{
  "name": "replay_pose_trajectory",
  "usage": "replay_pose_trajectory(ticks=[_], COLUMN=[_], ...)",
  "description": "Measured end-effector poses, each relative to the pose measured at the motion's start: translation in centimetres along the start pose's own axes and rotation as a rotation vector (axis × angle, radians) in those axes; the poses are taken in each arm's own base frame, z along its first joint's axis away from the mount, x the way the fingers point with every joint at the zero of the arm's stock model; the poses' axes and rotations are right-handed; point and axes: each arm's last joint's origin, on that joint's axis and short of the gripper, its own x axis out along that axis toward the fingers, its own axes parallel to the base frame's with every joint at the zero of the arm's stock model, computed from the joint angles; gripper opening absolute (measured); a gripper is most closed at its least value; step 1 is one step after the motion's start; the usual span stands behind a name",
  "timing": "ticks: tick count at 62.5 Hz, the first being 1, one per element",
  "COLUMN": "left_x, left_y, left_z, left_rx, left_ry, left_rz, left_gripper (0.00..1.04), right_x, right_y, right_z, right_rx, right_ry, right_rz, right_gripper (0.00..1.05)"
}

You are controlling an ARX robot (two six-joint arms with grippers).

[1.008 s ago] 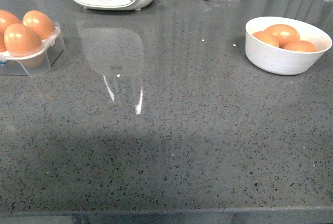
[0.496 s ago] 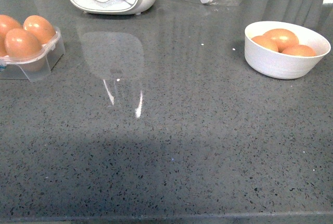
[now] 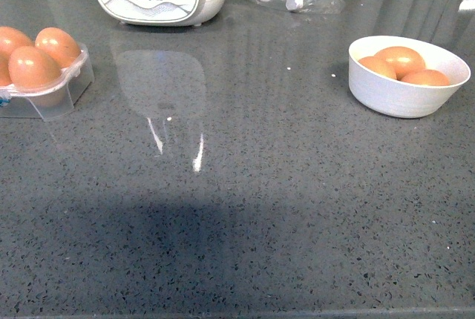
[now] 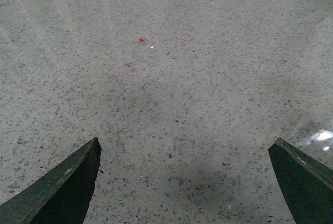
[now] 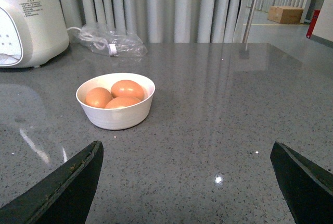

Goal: Put egg into box

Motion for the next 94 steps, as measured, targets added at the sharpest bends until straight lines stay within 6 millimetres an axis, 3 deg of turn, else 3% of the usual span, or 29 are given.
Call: replay_pose_trajectory(ticks=[27,48,54,64,72,85,94], left_x=[-1.3,-4.4,-5.0,-5.6,-7.0,-11.7,-15.0], left_y=[-3.9,-9.4,-10.2,-10.3,-9.8,-8.2,-6.8], left_z=[2.0,2.3,1.9,1.7,2.7,5.6,6.4], left_rx=[-0.009,0.046,0.058,0.066,0.060,0.043,0.008], left_ry=[-0.071,-0.073,-0.043,-0.014,-0.048,-0.157,-0.188], left_rz=[-0.108,-0.277,-0.311,-0.311,-0.284,-0.251,-0.280], left_gripper=[0.98,0.98,0.98,0.98,0.98,0.98,0.98], right_x=[0.0,0.0,0.0,0.0,0.0,0.0,0.0], right_y=[0.0,0.0,0.0,0.0,0.0,0.0,0.0], right_z=[0.0,0.0,0.0,0.0,0.0,0.0,0.0], right_rx=[0.000,0.000,0.000,0.000,0.000,0.000,0.000], right_ry=[0.000,0.000,0.000,0.000,0.000,0.000,0.000], right_rz=[0.000,0.000,0.000,0.000,0.000,0.000,0.000], right_gripper=[0.97,0.97,0.97,0.97,0.97,0.97,0.97])
